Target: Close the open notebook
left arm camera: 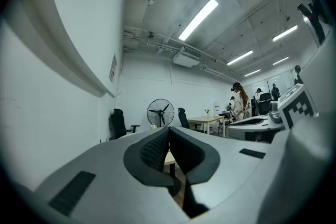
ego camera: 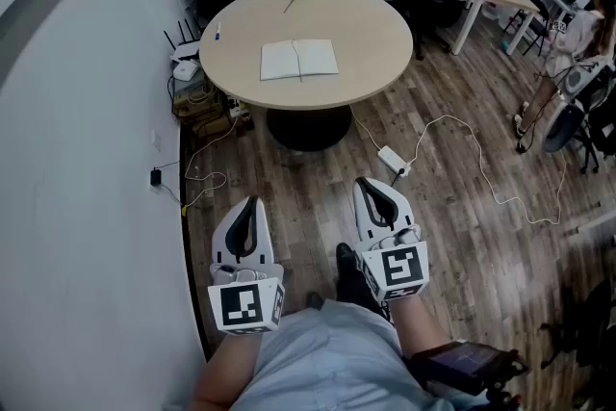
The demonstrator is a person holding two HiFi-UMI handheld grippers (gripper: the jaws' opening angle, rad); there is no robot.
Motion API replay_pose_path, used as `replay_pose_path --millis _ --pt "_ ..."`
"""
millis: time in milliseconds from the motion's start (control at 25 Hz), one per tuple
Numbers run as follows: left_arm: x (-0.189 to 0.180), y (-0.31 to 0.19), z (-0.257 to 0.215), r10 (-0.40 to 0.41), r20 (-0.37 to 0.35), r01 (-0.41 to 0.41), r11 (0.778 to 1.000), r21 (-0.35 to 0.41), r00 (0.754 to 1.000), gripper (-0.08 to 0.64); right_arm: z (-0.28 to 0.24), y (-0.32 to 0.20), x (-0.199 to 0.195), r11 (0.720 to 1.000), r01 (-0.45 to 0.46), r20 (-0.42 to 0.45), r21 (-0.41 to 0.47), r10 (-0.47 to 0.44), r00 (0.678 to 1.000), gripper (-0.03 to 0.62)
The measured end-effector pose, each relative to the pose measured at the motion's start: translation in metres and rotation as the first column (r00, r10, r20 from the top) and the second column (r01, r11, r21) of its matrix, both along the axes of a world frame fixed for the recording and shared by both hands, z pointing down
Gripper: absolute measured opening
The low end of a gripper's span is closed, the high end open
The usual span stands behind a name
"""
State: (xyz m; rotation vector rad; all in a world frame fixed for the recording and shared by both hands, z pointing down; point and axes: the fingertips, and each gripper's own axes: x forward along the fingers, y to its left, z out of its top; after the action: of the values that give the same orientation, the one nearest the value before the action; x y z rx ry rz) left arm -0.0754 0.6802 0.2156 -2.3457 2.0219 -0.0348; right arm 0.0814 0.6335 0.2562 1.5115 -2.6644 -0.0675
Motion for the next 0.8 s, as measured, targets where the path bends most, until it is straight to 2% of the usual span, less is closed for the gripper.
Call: replay_pose_path --millis 400,640,800 --pt "0.001 0.002 0.004 0.001 -0.002 -0.001 1.000 -0.004 1.000 0.020 -0.002 0.000 -0.002 1.000 0.019 0.038 0.002 -0.019 0.999 0.052" --pt "0.000 0.003 0.007 0.004 -0.009 -0.005 1.000 -0.020 1.000 0.020 -0.001 0.000 -0.003 1.000 0.014 0.019 -0.014 -0.014 1.000 0.052" --pt "-0.001 -0.015 0.016 0.002 -0.018 -0.003 0.999 -0.039 1.000 0.020 0.004 -0.017 -0.001 1.000 0.013 0.002 -0.025 -0.013 1.000 0.052"
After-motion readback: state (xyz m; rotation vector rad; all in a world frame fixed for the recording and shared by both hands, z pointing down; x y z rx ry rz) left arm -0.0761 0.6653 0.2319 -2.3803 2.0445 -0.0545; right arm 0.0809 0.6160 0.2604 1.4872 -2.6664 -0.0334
